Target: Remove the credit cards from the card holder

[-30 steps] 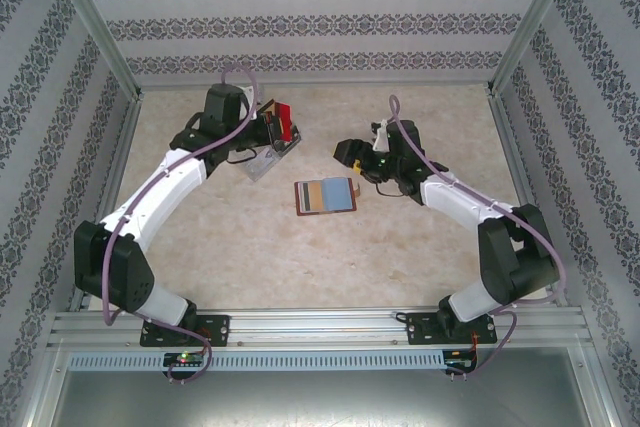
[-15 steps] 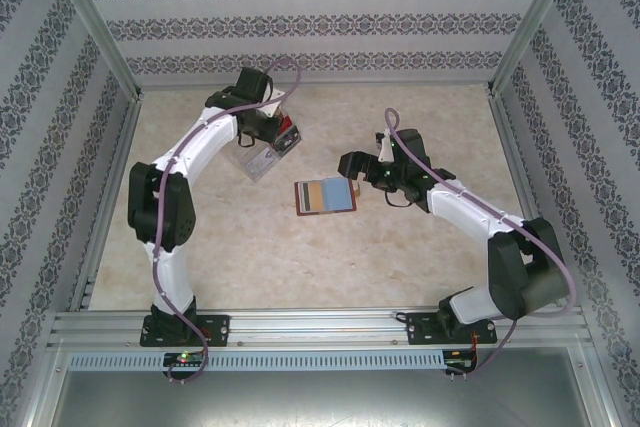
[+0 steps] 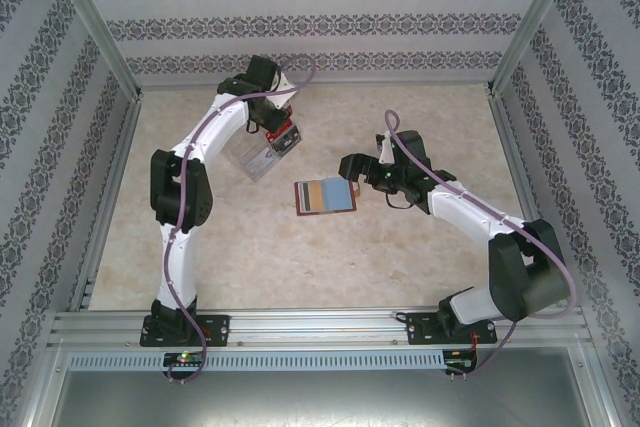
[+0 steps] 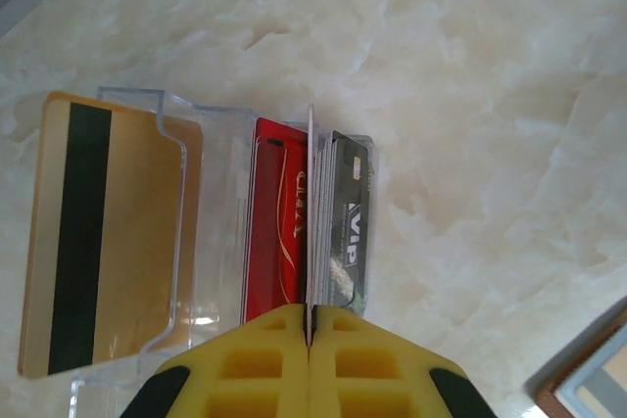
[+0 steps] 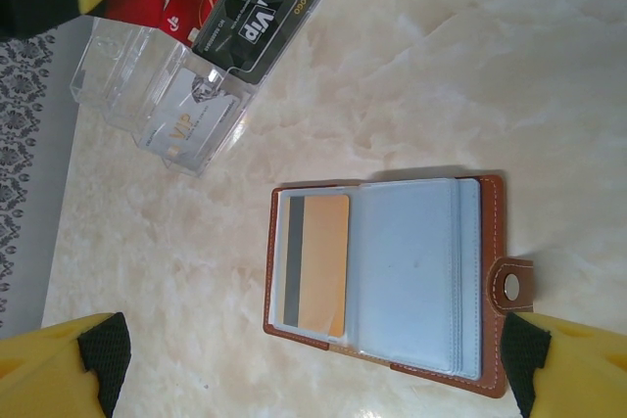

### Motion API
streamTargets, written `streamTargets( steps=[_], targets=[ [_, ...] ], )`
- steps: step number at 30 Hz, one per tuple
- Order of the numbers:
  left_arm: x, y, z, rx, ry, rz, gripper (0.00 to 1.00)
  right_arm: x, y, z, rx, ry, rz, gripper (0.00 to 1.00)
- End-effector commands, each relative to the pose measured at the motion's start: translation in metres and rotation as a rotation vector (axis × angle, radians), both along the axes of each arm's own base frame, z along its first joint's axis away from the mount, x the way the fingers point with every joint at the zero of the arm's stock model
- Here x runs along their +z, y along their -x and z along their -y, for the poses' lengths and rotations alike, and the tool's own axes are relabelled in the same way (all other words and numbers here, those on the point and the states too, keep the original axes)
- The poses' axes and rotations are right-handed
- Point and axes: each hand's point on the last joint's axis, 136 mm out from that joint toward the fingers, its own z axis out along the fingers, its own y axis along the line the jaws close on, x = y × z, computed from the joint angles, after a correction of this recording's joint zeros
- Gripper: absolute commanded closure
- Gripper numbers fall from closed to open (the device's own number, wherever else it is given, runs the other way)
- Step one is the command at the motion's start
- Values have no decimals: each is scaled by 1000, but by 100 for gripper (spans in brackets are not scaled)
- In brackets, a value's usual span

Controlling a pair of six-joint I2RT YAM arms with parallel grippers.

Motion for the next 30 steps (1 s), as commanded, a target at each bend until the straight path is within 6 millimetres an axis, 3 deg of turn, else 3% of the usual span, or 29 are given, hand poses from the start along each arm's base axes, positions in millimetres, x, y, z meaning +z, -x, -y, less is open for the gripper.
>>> streamTargets(
  steps=[1,18,25,30],
  targets=[
    [-13,0,-13,-37,-70,-42,100,3,6,2,5,3,8,2],
    [-38,-9,-26,-36,-168,-53,99,6,6,-2,4,-10,-6,2],
    [-26,-11,-25,-16,-148,-29,72,6,6,-4,9,-14,-11,2],
    [-4,-14,-24,-1,-126,12,65,5,6,-4,8,-15,-16,2]
  ],
)
